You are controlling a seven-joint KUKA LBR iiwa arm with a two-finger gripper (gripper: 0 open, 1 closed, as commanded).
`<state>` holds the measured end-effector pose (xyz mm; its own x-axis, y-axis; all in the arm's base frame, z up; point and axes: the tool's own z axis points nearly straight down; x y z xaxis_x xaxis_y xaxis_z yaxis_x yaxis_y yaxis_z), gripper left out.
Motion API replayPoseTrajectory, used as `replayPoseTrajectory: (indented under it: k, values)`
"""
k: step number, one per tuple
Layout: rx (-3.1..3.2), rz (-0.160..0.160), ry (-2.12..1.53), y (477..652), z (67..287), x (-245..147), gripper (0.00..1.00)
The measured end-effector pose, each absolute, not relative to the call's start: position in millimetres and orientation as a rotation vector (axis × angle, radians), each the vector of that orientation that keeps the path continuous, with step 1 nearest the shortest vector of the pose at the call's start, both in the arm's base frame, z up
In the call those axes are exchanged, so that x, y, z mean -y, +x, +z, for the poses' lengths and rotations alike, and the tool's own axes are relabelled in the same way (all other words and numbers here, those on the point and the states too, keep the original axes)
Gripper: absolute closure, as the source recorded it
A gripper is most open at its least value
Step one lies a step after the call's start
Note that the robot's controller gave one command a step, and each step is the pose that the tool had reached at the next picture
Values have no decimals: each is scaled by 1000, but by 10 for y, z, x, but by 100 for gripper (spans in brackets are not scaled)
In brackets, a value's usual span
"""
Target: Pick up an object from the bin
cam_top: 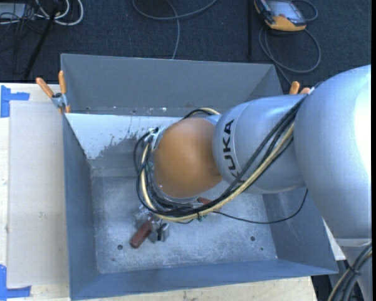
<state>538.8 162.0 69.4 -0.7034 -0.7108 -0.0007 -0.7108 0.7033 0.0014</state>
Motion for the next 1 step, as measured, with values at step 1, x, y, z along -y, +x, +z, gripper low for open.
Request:
replayPoseTrajectory:
  k: [1]
  values:
    - [-2900,-1,-1179,5450,2555,-1551,100]
